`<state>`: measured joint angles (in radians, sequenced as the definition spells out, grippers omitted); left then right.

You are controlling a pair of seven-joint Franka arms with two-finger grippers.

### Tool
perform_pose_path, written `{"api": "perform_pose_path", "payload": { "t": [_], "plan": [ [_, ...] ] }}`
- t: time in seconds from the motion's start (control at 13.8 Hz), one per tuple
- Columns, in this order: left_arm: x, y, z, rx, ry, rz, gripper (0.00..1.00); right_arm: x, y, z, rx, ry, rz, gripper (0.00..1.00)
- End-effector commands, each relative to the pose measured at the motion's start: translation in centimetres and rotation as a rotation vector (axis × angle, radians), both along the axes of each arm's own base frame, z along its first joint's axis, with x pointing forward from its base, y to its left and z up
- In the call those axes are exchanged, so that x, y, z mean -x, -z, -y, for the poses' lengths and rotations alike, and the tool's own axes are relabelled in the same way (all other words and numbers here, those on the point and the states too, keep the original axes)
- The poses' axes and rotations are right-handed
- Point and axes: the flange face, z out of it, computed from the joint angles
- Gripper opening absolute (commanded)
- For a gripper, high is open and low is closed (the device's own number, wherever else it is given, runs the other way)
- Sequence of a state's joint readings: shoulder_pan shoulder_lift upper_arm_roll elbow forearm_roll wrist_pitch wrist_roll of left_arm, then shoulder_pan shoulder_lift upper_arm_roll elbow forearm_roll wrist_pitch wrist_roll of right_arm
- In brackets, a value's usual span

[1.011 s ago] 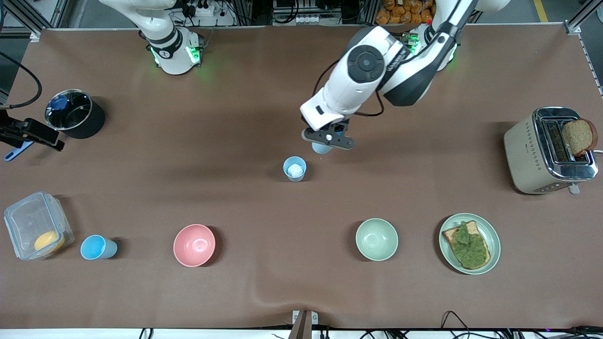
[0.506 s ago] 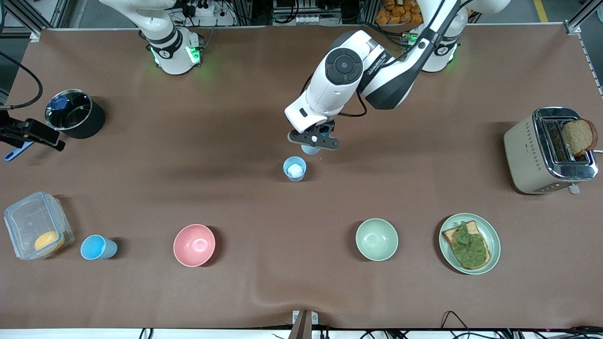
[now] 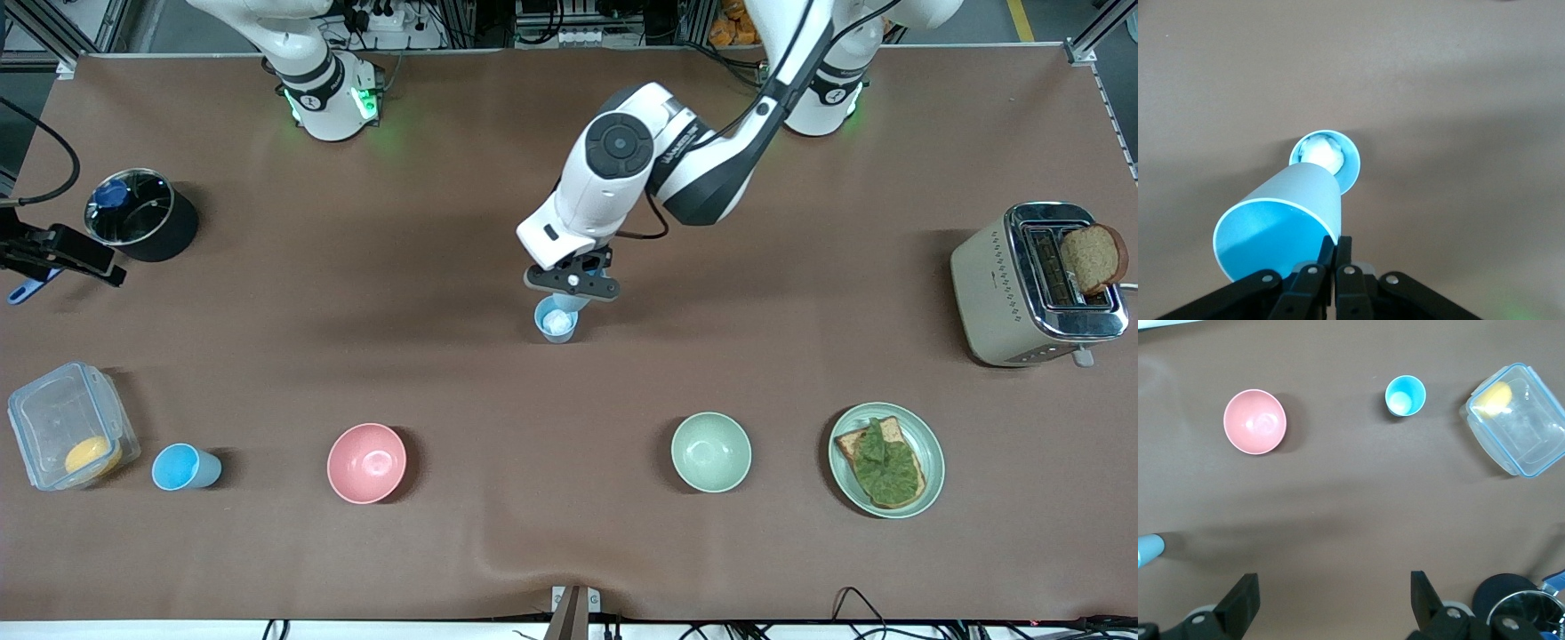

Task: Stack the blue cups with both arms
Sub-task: 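Lower the held cup into the tissue cup with the left gripper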

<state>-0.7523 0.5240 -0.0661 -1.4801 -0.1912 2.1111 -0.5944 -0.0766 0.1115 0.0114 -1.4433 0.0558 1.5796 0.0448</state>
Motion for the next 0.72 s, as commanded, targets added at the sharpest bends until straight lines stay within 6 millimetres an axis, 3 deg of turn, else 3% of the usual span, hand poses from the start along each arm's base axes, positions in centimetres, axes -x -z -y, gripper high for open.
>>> {"api": "perform_pose_path", "payload": {
  "t": [0.0, 0.14, 0.43, 0.65],
  "plan": [
    [-0.8, 0.2, 1.4, 0.025, -0.026, 0.014, 0.00, 0.7, -0.7, 0.5, -0.025, 0.011, 0.012, 1.00],
    [-0.7, 1.6, 1.7, 0.017, -0.026, 0.008, 0.00, 0.6, -0.7, 0.2, -0.023, 0.004, 0.015, 1.00],
    [-0.6, 1.8, 2.3, 0.034, -0.024, 0.028, 0.00, 1.1, -0.7, 0.0, -0.022, -0.003, -0.006, 1.00],
    [-0.3, 3.3, 2.7, 0.028, -0.019, 0.031, 0.00, 1.7, -1.1, 0.2, -0.012, -0.007, -0.023, 1.00]
  ]
}}
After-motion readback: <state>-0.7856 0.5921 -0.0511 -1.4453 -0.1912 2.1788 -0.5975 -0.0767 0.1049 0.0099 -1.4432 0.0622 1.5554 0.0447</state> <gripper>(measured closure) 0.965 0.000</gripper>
